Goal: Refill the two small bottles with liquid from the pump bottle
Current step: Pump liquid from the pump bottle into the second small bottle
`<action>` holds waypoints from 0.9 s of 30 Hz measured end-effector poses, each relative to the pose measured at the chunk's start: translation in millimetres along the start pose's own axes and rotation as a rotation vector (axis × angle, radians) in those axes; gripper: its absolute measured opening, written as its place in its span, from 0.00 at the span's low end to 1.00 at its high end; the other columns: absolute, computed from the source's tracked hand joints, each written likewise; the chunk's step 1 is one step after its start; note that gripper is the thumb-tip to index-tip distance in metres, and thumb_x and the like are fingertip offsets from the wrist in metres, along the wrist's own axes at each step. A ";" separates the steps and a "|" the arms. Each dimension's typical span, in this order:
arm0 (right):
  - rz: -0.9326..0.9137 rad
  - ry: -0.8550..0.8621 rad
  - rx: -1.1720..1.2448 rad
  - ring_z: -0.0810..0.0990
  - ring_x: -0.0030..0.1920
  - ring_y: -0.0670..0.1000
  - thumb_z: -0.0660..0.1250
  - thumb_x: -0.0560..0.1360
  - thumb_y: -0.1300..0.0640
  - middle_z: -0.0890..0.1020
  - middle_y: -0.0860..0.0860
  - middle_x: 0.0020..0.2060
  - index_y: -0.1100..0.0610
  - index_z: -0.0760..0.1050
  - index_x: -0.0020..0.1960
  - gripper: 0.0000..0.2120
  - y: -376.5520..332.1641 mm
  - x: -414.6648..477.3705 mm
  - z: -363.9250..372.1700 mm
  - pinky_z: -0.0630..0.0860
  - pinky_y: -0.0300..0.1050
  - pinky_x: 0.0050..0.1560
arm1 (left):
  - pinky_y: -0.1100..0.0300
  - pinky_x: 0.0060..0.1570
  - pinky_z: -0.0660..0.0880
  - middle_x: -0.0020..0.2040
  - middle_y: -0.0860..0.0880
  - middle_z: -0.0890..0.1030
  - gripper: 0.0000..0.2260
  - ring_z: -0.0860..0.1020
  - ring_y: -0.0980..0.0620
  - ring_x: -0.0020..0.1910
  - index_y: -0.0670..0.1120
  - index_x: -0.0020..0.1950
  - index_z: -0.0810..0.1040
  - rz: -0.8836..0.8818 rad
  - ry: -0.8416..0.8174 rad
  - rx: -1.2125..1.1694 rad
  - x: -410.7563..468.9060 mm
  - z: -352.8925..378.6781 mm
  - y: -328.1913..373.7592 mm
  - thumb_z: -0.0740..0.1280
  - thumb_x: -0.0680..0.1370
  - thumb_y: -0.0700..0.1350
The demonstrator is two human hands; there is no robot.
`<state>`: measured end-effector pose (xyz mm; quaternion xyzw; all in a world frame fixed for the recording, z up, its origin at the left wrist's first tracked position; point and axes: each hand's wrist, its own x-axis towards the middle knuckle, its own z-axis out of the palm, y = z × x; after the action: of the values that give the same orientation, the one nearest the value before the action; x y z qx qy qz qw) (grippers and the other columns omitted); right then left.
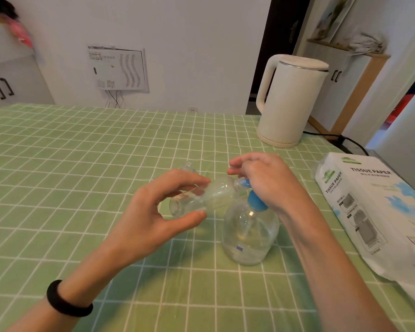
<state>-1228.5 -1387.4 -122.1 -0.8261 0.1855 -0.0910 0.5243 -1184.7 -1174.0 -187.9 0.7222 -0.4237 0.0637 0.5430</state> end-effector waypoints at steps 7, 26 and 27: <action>-0.040 0.040 0.014 0.82 0.51 0.41 0.58 0.79 0.60 0.87 0.42 0.48 0.48 0.82 0.48 0.15 0.1 -1.7 -3.3 0.74 0.38 0.48 | 0.47 0.62 0.80 0.60 0.55 0.84 0.20 0.84 0.50 0.61 0.51 0.66 0.82 0.005 0.007 0.018 0.7 -2.0 3.5 0.76 0.74 0.50; -0.066 0.075 0.010 0.83 0.51 0.41 0.60 0.78 0.56 0.87 0.43 0.46 0.48 0.83 0.49 0.13 -1.3 -5.3 -4.5 0.76 0.41 0.53 | 0.48 0.61 0.80 0.61 0.56 0.84 0.20 0.84 0.51 0.61 0.53 0.66 0.81 0.023 0.013 0.020 1.2 -3.8 5.0 0.76 0.74 0.51; -0.049 0.069 0.024 0.83 0.51 0.41 0.60 0.78 0.58 0.87 0.43 0.47 0.49 0.84 0.50 0.13 -1.5 -4.8 -3.8 0.76 0.40 0.53 | 0.49 0.61 0.80 0.61 0.56 0.84 0.20 0.84 0.51 0.61 0.52 0.66 0.81 0.021 0.012 0.019 1.5 -3.7 4.9 0.76 0.74 0.51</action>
<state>-1233.9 -1388.2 -118.9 -0.8204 0.1821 -0.1343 0.5251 -1185.7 -1172.0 -182.0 0.7225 -0.4276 0.0777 0.5378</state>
